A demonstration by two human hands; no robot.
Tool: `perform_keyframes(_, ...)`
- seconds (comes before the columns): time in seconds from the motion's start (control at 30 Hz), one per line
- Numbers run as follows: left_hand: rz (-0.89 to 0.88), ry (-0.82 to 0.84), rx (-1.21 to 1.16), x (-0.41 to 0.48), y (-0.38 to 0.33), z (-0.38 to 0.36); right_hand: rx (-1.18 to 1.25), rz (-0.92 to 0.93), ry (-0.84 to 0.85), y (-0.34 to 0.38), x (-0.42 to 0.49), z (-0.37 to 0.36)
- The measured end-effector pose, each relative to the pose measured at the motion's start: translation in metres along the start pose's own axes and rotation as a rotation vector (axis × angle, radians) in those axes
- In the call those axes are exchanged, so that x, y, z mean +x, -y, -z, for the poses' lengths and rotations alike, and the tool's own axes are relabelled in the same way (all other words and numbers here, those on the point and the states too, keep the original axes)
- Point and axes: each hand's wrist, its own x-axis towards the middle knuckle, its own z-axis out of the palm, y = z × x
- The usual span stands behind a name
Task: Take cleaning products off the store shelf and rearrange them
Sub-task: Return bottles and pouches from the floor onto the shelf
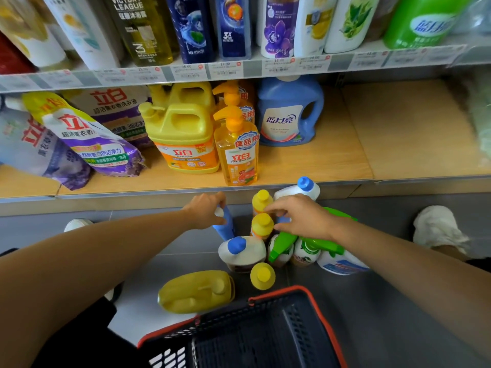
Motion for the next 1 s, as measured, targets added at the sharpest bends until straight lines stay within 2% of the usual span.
perform_keyframes(0.1, -0.036, -0.028, 0.045, -0.004, 0.005, 0.003, 0.100, -0.079, -0.191, -0.019, -0.017, 0.016)
perform_keyframes(0.17, -0.071, -0.035, 0.115, -0.005, 0.007, 0.005, 0.112, -0.152, -0.235, -0.036, -0.030, 0.025)
perform_keyframes(0.27, -0.107, -0.043, 0.175, -0.009, 0.006, 0.016, 0.058, -0.212, -0.182, -0.055, -0.047, 0.031)
perform_keyframes(0.37, -0.142, -0.078, 0.214, -0.017, -0.001, 0.040, -0.056, -0.177, -0.188, -0.059, -0.050, 0.027)
perform_keyframes(0.53, -0.279, -0.132, 0.089, -0.047, -0.018, 0.101, -0.335, -0.115, -0.035, -0.052, -0.024, 0.010)
perform_keyframes(0.77, -0.358, -0.239, -0.100, -0.085, -0.034, 0.156, -0.348, -0.203, 0.100, -0.052, -0.001, 0.006)
perform_keyframes(1.0, -0.452, -0.410, -0.118, -0.092, -0.064, 0.183, -0.443, -0.115, 0.131, -0.044, 0.003, 0.009)
